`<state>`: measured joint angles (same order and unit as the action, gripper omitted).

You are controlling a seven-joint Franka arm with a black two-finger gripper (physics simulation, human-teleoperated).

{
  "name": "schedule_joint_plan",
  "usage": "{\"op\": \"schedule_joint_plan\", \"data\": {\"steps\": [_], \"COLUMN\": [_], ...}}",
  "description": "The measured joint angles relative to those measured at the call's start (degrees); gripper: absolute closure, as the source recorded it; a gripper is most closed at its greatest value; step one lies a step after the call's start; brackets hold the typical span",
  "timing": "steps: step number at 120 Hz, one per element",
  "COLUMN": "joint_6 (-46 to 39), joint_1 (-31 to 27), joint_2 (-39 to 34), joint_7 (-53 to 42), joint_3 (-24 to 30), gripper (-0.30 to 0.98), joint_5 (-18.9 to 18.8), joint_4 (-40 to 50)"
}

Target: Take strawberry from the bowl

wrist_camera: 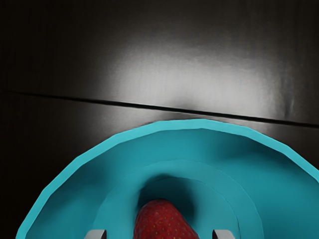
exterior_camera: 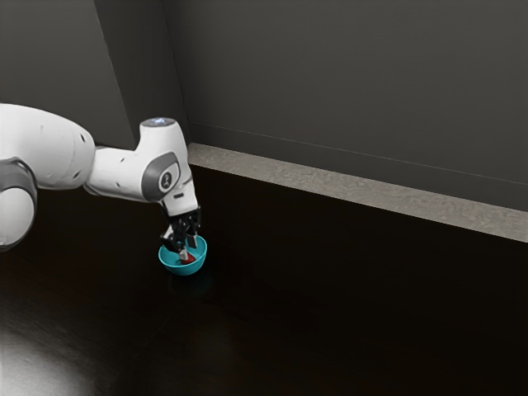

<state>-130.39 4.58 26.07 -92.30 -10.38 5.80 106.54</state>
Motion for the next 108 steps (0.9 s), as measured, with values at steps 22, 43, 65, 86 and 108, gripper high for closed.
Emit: {"op": "schedule_joint_plan", "data": {"steps": [22, 43, 65, 86, 108], "joint_6": [-0.91, -1.37, -1.39, -1.15, -1.04], "joint_1": [-0.60, -1.31, -1.57, -1.59, -1.61], "joint_2": [0.67, 1.70, 2.06, 2.10, 2.04], "joint_7": [0.09, 0.26, 0.29, 0.53, 1.26], "joint_3": [-0.16, -0.15, -0.15, 0.10, 0.95], "gripper": [0.48, 0.48, 0.47, 0.48, 0.45], "joint_5": [0.34, 0.45, 0.54, 0.51, 0.43], "joint_4": [0.08, 0.10, 0.16, 0.33, 0.41]}}
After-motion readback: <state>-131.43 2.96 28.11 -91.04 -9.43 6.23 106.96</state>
